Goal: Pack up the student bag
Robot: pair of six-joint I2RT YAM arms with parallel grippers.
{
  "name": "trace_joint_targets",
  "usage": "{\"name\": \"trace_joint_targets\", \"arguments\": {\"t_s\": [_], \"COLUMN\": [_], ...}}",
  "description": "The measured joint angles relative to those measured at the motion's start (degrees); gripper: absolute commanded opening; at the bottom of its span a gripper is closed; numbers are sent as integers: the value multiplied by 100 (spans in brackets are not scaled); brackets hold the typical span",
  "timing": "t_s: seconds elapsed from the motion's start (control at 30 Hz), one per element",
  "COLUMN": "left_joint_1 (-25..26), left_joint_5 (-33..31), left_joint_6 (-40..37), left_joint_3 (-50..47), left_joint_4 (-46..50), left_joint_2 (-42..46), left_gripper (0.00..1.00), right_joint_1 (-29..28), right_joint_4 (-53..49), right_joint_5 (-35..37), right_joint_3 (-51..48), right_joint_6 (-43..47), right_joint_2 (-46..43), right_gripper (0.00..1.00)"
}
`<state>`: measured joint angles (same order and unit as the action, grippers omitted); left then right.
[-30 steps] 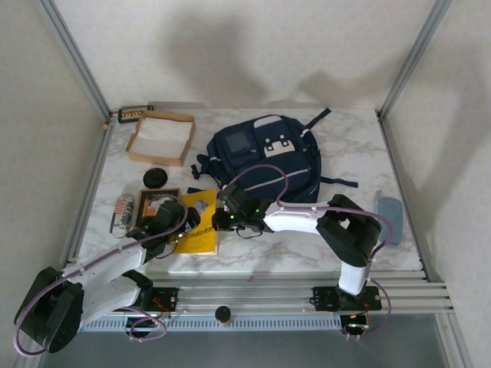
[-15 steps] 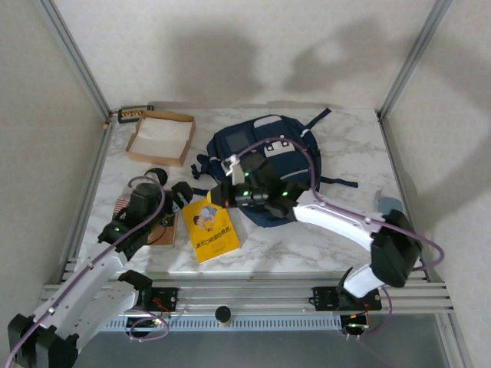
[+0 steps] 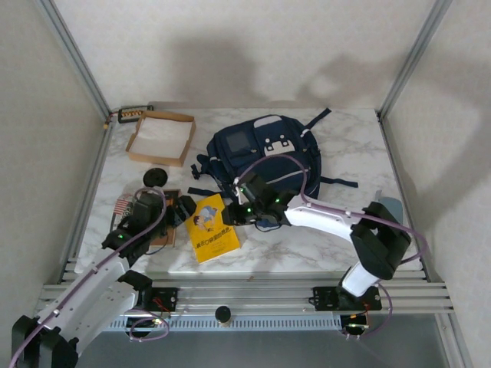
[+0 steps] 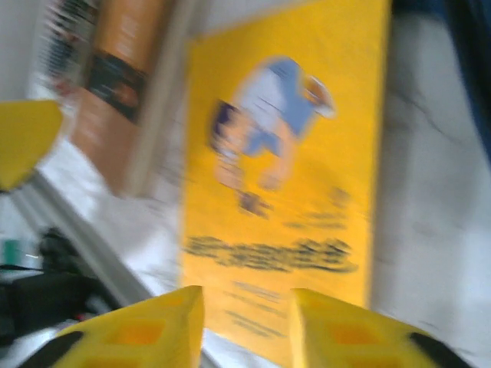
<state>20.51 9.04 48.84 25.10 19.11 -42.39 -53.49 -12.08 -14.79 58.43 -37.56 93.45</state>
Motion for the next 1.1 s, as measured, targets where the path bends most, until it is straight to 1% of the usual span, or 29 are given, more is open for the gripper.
{"name": "trace_joint_targets", "arguments": {"t_s": [0.13,0.3,0.43,0.7,0.93,1.0,1.1], "left_joint_1": [0,2,7,90,116,125,146], "left_joint_5": [240,472,555,726,680,669,625], "left_joint_6": [155,247,245,269,240,240,238], "left_joint_3": [-568,-920,-981,-1239,-1237,-1237,-1235], "left_joint_4": [-337,-828,-1237,-2004,-2225,-2243,-2243], "left_joint_2": [-39,-398,-640,-859,-1088,-1097,-1095], "left_gripper": [97,94,90,90,90,89,90], "right_joint_1": [4,4,-2,-83,-92,-92,-92], "right_joint_4": [-52,61,205,566,544,527,476], "right_joint_5": [83,0,-94,-457,-686,-772,-787], "right_joint_3": [-17,-17,-15,-9,-7,-7,-7], "right_joint_6": [136,197,208,201,179,177,157], "right_joint_2": [439,767,951,1167,1139,1051,841], "right_gripper": [50,53,53,51,47,44,44]}}
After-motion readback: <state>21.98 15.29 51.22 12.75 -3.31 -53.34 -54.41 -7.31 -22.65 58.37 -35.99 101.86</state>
